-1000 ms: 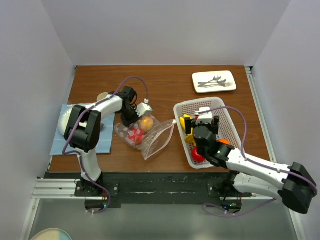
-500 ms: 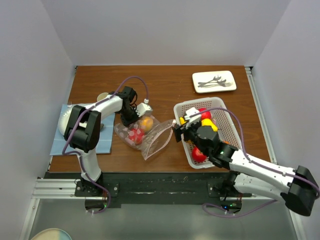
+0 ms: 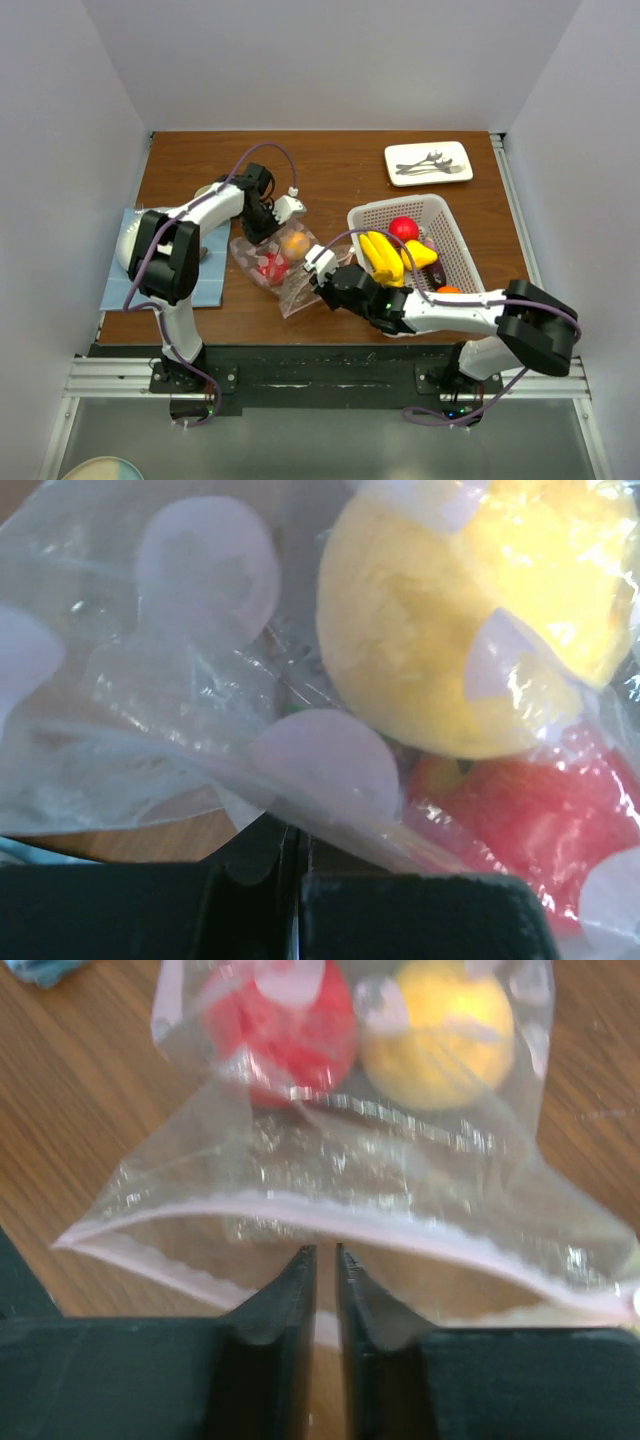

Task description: Open the zip-top bag and remove the fake food

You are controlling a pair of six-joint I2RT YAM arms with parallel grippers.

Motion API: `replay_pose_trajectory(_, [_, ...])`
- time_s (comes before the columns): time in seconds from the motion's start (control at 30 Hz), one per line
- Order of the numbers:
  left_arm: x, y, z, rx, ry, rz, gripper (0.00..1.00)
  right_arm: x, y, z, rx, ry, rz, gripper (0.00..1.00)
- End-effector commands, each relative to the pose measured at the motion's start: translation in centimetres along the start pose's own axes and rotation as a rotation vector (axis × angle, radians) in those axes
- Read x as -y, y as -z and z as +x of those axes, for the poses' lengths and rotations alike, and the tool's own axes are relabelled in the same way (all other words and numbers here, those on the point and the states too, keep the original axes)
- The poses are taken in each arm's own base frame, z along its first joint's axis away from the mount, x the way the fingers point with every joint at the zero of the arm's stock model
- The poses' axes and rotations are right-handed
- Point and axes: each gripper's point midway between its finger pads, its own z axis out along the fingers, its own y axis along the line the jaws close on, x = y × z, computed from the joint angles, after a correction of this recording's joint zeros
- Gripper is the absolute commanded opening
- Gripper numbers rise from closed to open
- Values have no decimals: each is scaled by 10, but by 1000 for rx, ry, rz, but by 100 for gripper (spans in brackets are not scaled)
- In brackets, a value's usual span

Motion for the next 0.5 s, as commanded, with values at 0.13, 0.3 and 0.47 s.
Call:
replay_pose_trajectory(0.13, [13,12,-4,60,24,30,0,-30,-53,-30,124,0,-85,67])
replay_pose_trajectory(0.3, [30,-3,17,33,36,68,0,-18,-73,-26,168,-11,29,85])
replay_pose_trajectory(0.47, [37,-7,19,36,40,93,0,-20,-84,-50,241,-4,39,92])
